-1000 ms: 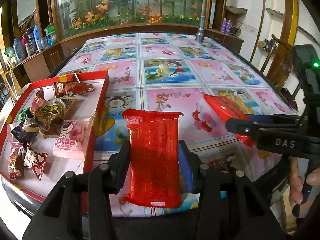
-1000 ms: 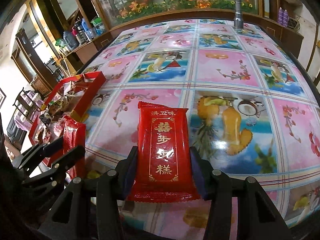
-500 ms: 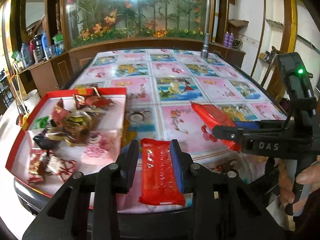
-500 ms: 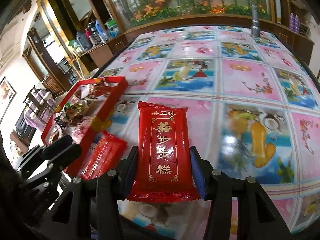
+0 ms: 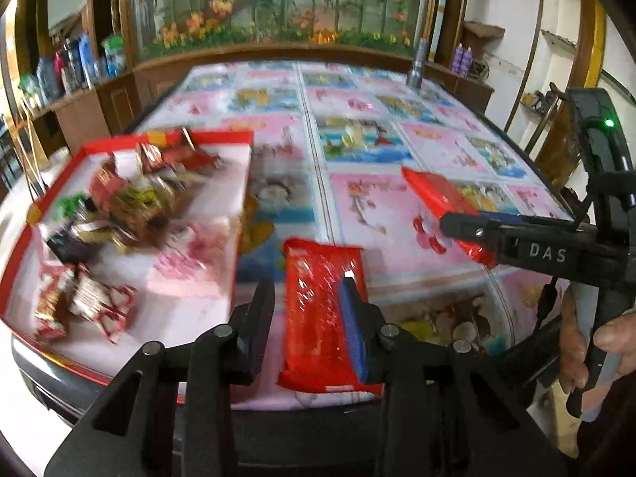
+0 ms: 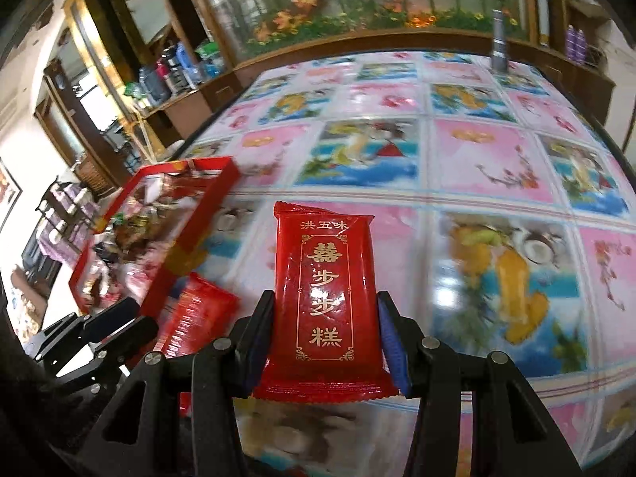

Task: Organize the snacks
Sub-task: 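Hold both red packets and carry them toward the red box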

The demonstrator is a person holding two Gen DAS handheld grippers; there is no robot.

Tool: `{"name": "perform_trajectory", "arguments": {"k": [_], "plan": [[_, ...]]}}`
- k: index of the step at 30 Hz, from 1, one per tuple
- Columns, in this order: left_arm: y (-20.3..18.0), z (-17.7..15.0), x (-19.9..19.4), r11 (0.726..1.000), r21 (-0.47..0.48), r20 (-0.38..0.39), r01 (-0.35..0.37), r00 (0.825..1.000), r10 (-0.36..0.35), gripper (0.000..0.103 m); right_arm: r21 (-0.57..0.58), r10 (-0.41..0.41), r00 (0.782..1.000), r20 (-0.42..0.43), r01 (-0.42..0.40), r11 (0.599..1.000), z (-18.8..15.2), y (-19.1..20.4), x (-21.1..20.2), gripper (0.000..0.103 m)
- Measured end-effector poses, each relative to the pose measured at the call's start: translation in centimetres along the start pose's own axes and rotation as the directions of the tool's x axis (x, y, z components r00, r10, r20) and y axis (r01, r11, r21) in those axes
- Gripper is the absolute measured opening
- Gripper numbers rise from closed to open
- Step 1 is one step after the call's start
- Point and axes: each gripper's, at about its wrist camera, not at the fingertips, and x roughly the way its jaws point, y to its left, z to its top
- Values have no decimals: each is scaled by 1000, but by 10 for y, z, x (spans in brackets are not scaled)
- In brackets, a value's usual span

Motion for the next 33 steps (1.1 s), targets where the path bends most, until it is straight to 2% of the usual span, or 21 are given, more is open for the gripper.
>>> {"name": "perform_trajectory", "arguments": {"k": [1,3,5,9,11,13,17,20,23,26,30,33], "plan": [[-1,-1,4,1000,-8,-16,12,1000,-12,34,6,-10,1000,-2,10,1000,-2,-5,0,50],[-2,-3,10,1000,-8,-38,1,999,-1,44,34,-9,1000,-5,9,999,-5,-17,1,50],[-2,-5,15,1000,-13,-56,-11,998,11,46,50,-14,1000,-5,14,999,-6,-25,1,50],[-6,-7,21,1000,-18,-87,25,996,-27,57,69,-20,1000,-9,20,997,-8,-40,3,50],[-9,-9,27,999,-7,-114,35,993,-36,58,80,-18,1000,-12,19,997,-9,-44,5,50],[-17,-10,28,999,30,-108,20,994,-16,59,86,-18,1000,-4,18,996,-10,-49,5,50],[-22,-9,27,998,39,-97,48,994,-44,59,80,-65,998,23,62,995,-13,-57,2,51],[-28,-7,29,996,56,-93,76,993,-70,51,66,-121,992,41,118,991,-13,-66,1,51],[-41,-6,31,991,85,-95,107,991,-99,51,86,-122,991,46,118,989,-12,-77,-1,51],[-50,-5,34,990,121,-93,75,994,-64,52,81,-119,992,45,115,990,-11,-81,-2,51],[-53,-5,38,989,143,-91,25,996,-13,64,80,-112,993,46,108,991,-12,-82,-2,52],[-52,-5,38,989,148,-81,24,997,-13,63,82,-101,994,48,97,992,-13,-83,-3,53]]}}
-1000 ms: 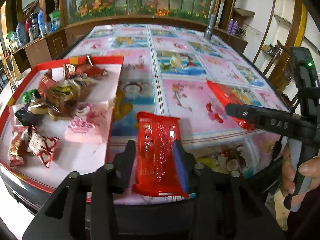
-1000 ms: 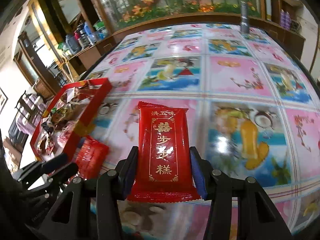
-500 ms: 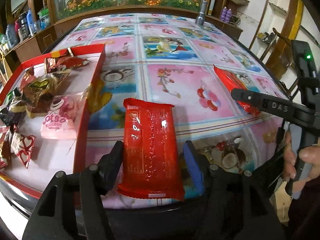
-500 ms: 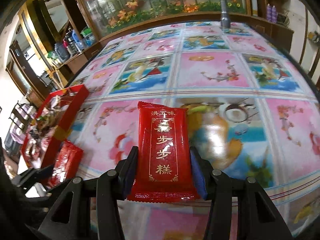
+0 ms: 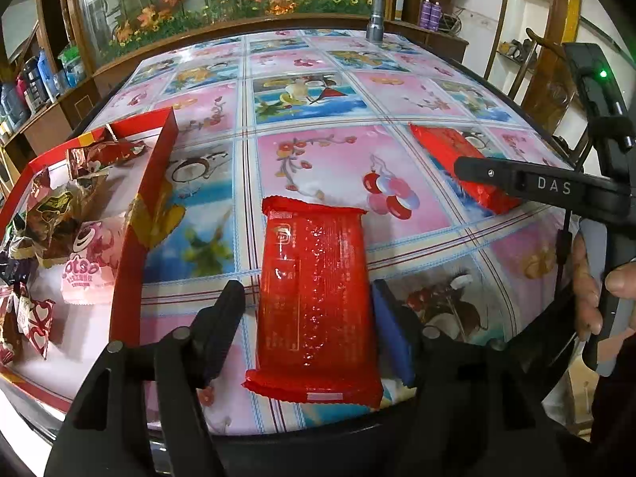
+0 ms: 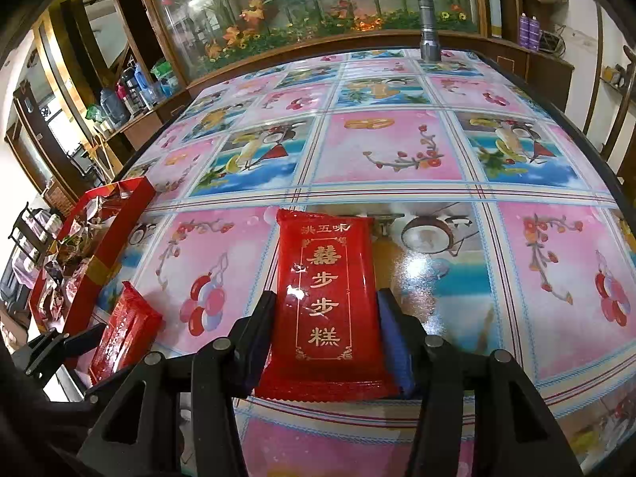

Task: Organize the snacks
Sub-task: 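Hold both red packets and carry them toward the red box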

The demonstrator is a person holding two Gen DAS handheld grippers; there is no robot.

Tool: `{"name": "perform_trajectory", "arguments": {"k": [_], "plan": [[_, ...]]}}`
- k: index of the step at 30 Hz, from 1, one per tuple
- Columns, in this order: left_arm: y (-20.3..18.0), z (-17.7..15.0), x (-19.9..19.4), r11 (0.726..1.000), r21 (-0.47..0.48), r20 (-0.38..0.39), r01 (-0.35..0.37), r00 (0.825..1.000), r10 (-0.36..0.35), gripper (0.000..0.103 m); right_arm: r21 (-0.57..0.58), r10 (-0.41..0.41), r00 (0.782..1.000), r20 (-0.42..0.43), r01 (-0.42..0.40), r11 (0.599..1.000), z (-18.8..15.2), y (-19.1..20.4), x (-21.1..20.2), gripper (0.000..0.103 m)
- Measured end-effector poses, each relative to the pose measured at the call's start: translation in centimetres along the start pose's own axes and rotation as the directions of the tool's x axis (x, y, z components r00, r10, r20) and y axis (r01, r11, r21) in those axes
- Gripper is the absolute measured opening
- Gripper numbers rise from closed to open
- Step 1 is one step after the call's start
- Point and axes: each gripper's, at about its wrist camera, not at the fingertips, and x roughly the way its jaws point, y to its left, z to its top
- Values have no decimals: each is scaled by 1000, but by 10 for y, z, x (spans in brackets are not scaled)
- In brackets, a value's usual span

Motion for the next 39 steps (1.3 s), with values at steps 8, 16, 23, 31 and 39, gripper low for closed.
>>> {"name": "perform_trajectory", "arguments": {"k": [8,16,23,31,39], "plan": [[-1,1,-2,1000,4,22,6,1000,-6,45,1,13,1000,2,-13,1000,0,0,0,51],[2,0,-11,999,-24,31,41,999,-40,45,9,10,1000,7,-10,1000,1,1,-1,40],[5,1,-19,999,-17,58,28,998,-27,45,-15,6,1000,-26,-6,1000,5,9,-1,36],[9,-3,-18,999,-31,53,37,998,-35,45,-67,-77,992,-97,70,995,5,31,8,66],[15,-3,-23,999,-43,74,30,997,-27,45,-145,-153,985,-82,140,979,0,43,14,50]]}}
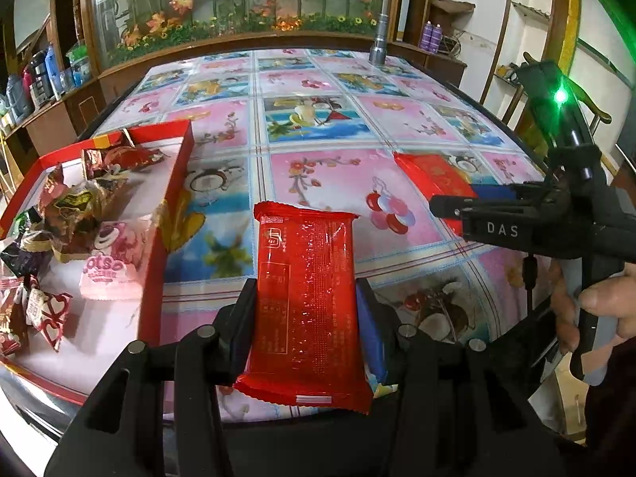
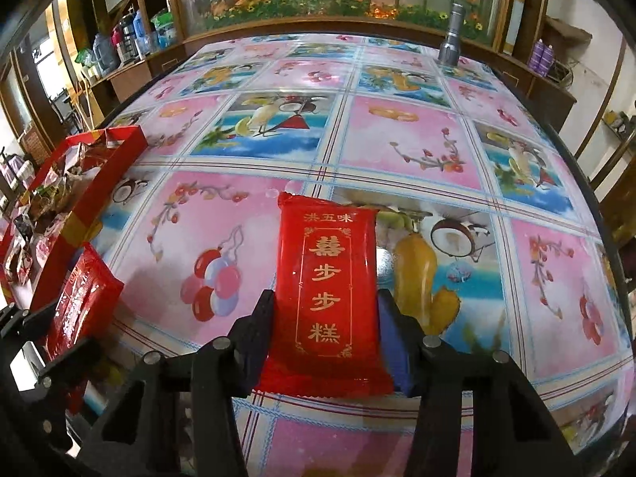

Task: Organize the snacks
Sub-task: 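Hold both red packets and carry them toward the red box, then lower both red packets into the red box and open both tools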

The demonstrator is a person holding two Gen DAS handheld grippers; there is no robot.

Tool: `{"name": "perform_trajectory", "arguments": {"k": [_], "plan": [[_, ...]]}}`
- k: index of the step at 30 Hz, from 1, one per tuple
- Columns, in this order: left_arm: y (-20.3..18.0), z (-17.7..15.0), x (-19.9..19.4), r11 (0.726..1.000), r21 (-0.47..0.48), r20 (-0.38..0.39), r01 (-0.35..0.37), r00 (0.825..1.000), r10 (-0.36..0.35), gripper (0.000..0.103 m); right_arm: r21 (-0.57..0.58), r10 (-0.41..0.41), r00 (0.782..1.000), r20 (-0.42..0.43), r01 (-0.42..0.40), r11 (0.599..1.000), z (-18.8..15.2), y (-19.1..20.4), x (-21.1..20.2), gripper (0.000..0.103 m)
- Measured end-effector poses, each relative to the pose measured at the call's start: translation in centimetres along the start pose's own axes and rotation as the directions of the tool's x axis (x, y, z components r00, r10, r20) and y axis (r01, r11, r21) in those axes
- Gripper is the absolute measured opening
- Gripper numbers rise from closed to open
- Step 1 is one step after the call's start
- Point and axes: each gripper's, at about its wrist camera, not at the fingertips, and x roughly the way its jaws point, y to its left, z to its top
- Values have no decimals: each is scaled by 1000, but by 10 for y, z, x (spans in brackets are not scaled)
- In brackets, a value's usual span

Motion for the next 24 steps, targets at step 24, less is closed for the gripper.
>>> {"name": "perform_trajectory", "arguments": {"k": [24], "plan": [[93,4,-56,969,-160,118,-186,972,206,45,145,673,740,-1,-666,732,67,75,-14,50]]}}
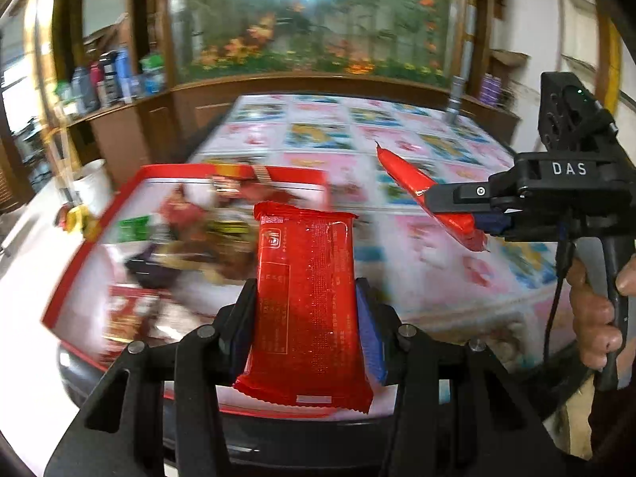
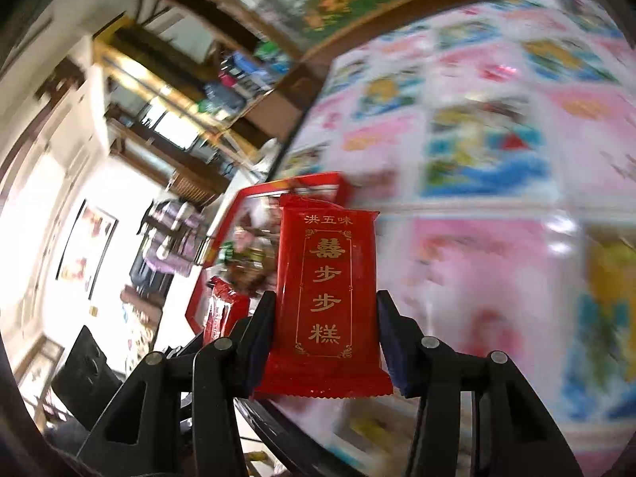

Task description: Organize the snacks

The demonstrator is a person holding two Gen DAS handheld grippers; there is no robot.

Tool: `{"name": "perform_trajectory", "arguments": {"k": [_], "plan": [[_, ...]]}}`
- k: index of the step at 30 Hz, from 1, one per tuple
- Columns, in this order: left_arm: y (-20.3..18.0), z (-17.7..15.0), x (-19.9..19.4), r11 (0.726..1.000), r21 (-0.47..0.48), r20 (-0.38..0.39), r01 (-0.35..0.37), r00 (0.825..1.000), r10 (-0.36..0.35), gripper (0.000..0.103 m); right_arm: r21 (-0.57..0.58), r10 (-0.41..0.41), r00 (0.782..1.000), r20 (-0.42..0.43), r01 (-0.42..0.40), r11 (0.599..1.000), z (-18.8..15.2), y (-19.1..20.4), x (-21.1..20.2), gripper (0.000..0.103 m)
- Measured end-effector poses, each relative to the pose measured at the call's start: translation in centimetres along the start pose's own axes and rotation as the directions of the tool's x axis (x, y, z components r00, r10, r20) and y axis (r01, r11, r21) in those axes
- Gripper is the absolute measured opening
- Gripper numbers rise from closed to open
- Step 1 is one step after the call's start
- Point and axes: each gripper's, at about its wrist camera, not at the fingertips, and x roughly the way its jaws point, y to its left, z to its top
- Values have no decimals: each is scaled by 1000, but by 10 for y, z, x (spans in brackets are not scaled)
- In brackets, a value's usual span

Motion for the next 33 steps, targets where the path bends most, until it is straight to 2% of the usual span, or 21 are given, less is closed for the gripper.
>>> {"name": "perform_trajectory", "arguments": {"k": [3,8,11,13,16,17,18,23,28,33], "plan": [[30,4,4,996,-29,-3,-82,997,82,45,-23,24,999,-21,-25,999,9,25,31,50],[62,15,15,987,-48,-11,-154,988,154,45,-60,23,999,-38,-26,998,20,64,89,50],[74,26,24,984,-68,-19,-163,987,162,45,-97,-17,999,-46,12,995,22,81,119,52],[77,32,28,977,-73,-23,-202,979,201,46,-139,-53,998,-16,50,989,20,93,127,52],[82,35,26,969,-101,-25,-226,974,225,58,-166,-50,998,34,55,985,18,100,118,59],[83,34,23,964,-121,-19,-235,972,234,68,-172,-40,998,50,48,984,16,100,110,62],[83,33,20,961,-134,-16,-241,970,241,74,-179,-34,997,68,46,983,14,98,101,63],[72,23,3,955,-139,20,-263,963,268,77,-230,-61,985,163,98,968,-5,85,56,66],[55,14,-17,948,-142,52,-283,955,293,82,-314,-98,956,278,187,931,-40,86,19,71],[43,10,-47,947,-141,112,-289,946,306,85,-397,-97,926,365,249,883,-72,106,-10,73]]}}
